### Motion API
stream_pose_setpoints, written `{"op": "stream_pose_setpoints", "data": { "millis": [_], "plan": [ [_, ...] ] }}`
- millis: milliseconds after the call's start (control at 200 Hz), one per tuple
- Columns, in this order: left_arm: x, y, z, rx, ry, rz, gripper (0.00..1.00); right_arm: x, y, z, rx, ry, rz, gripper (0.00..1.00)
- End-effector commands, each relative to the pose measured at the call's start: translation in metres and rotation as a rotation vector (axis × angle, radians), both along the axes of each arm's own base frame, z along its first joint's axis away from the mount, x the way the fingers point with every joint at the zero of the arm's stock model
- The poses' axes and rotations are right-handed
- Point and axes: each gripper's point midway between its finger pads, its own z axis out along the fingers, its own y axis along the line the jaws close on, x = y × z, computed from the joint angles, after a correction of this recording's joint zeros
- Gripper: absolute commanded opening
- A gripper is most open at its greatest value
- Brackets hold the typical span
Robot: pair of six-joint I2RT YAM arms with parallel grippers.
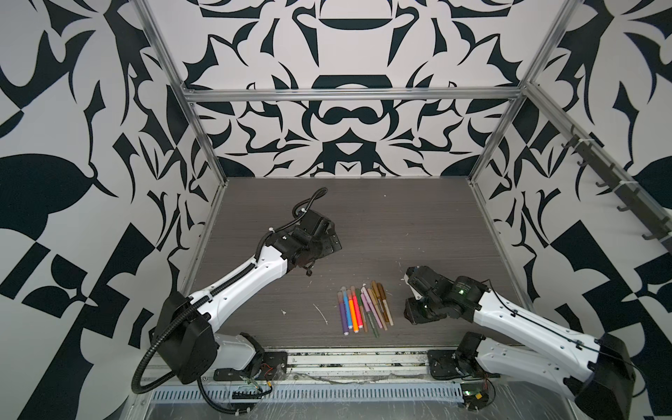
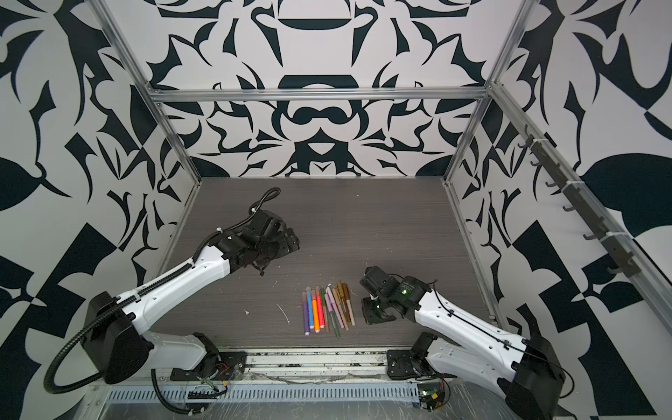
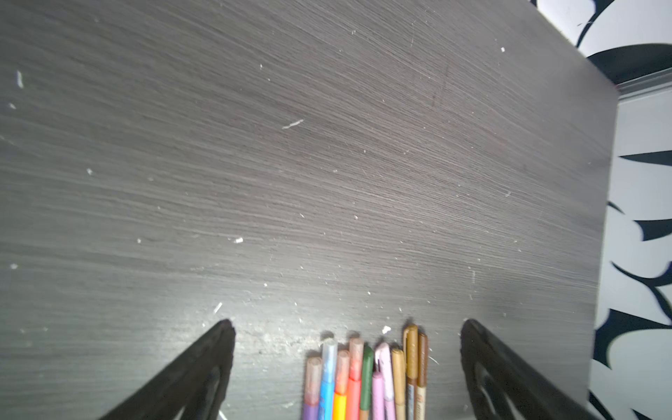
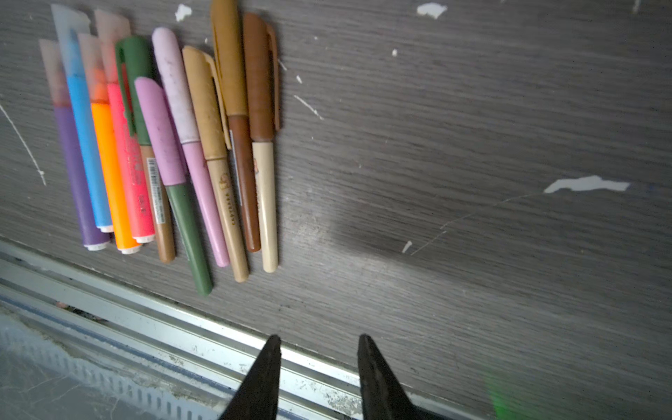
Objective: Remove pen caps from pens
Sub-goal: Pick up the pen from the bottom-center of the table.
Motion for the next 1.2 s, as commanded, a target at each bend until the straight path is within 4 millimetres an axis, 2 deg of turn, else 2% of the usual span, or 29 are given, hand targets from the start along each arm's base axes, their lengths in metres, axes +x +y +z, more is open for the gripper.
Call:
{"op": "stream_pose_setpoints", "data": {
  "millis": [0, 150, 285, 300, 450, 565, 665, 735, 750, 790, 875, 995, 1195],
  "plan": [
    [-0.015, 0.005, 0.010, -0.078, 0.017, 0.069, 0.97, -0.006, 0.008, 0.008, 0.079, 0.005, 0.004, 0.39],
    [-0.028, 0.007, 0.019, -0.084, 0.005, 0.098, 0.96, -0.014, 0.012, 0.001, 0.108, 0.041, 0.018, 0.39],
    [-0.012, -0.004, 0.027, -0.061, -0.043, 0.062, 0.97, -0.015, 0.014, 0.006, 0.111, 0.059, 0.020, 0.41],
    [-0.009, -0.008, 0.020, -0.038, -0.028, 0.051, 0.97, -0.015, 0.015, 0.007, 0.113, 0.060, 0.018, 0.41],
    [-0.005, -0.028, 0.012, 0.009, 0.001, -0.061, 0.97, -0.009, 0.013, 0.012, 0.103, 0.041, -0.027, 0.43],
    [-0.009, -0.015, 0.012, 0.037, -0.033, -0.041, 0.98, -0.007, 0.007, 0.011, 0.124, 0.035, -0.137, 0.43],
    [-0.014, -0.013, 0.011, 0.014, -0.080, -0.080, 0.98, -0.006, 0.002, 0.005, 0.175, 0.011, -0.240, 0.42],
    [-0.021, -0.011, 0.004, 0.031, -0.048, -0.096, 0.98, -0.007, -0.003, 0.009, 0.196, 0.001, -0.288, 0.42],
    [-0.024, -0.009, 0.013, 0.014, -0.062, -0.101, 0.98, -0.007, -0.003, 0.011, 0.201, 0.000, -0.293, 0.42],
    [-0.026, -0.008, 0.016, 0.014, -0.062, -0.113, 0.98, -0.008, -0.004, 0.014, 0.210, -0.004, -0.302, 0.43],
    [-0.032, -0.007, 0.017, 0.000, -0.051, -0.121, 0.98, -0.012, -0.008, 0.012, 0.176, 0.009, -0.286, 0.43],
    [-0.039, 0.002, 0.015, -0.052, -0.043, -0.054, 0.96, -0.015, -0.002, 0.007, 0.128, 0.056, -0.209, 0.37],
    [-0.049, 0.018, -0.005, -0.075, 0.005, 0.061, 0.93, 0.000, 0.008, 0.003, 0.080, 0.011, -0.101, 0.34]
  ]
}}
